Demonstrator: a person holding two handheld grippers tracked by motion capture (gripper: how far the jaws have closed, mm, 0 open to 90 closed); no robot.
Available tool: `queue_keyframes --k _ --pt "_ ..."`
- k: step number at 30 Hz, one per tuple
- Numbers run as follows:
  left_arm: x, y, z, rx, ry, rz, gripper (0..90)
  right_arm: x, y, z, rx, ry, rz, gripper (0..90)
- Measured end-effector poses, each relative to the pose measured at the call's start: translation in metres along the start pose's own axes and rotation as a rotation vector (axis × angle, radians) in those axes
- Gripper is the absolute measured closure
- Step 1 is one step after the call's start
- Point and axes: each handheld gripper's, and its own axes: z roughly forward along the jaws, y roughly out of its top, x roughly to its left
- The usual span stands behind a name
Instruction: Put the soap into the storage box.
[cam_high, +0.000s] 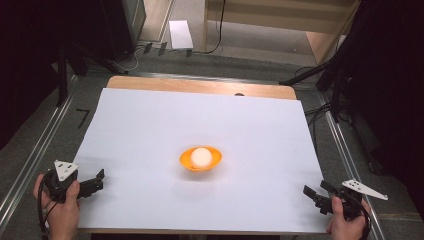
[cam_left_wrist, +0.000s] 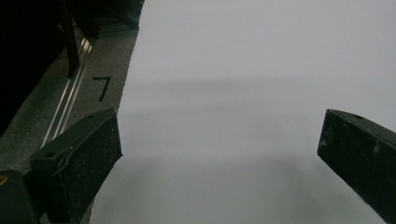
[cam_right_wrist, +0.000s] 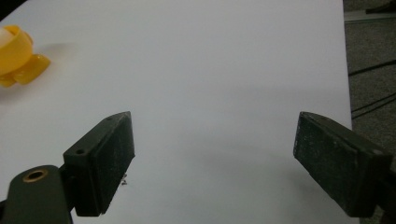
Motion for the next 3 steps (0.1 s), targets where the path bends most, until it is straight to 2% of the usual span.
queue_keyframes --k 3 --pt "0.0002 0.0000 0.0000 -0.001 0.000 -0.002 0.2 0.0033 -0.0009 0.0039 0.019 -0.011 -0.016 13.4"
